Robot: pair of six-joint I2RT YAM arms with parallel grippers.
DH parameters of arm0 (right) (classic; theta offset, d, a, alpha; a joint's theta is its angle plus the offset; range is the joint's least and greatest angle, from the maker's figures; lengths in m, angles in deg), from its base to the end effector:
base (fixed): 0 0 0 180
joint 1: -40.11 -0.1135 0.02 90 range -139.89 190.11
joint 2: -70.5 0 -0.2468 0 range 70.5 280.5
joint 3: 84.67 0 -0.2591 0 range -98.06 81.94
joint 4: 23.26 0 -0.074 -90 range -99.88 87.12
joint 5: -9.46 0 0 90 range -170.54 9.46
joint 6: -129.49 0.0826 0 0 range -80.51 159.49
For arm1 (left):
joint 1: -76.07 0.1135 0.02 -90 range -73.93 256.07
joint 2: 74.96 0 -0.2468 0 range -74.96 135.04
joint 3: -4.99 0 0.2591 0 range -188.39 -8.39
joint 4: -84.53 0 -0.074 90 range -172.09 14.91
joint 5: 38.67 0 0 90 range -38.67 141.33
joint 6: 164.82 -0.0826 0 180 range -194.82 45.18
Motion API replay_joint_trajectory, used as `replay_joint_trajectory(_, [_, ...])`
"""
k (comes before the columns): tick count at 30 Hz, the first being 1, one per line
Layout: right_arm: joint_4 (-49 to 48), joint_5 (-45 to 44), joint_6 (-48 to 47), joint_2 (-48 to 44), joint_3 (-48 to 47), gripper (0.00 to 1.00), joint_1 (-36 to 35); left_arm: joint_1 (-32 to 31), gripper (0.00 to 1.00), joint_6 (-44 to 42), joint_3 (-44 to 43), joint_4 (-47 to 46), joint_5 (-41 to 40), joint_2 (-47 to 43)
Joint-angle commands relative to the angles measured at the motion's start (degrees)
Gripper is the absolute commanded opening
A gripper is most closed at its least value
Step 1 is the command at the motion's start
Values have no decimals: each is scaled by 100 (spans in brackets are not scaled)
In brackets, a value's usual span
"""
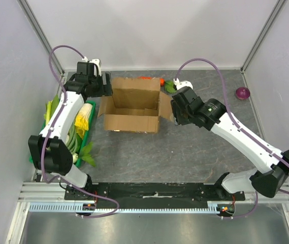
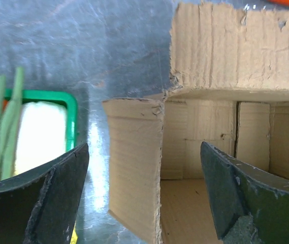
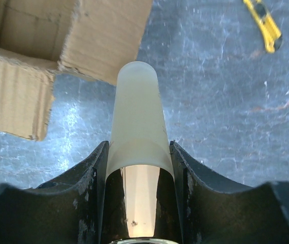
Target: Unpack the express box
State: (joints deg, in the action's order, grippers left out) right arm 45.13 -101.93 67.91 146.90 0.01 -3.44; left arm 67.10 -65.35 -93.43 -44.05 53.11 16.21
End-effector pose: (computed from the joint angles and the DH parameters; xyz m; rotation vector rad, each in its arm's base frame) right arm 0.2419 0.1884 0.3227 -0.1473 2.3576 0.1511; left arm 0.3891 -0.0640 0.2839 0.0052 2.3496 -0.1952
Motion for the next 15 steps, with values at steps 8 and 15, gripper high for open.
replay_joint_trajectory(8, [511,715,225,726,212,0,672,18,96,-174,-13,-403,-635,-1269])
replay_joint_trajectory(15, [494,1031,102,1149,511,0,918,18,98,-183,259,-517,-249,-1489])
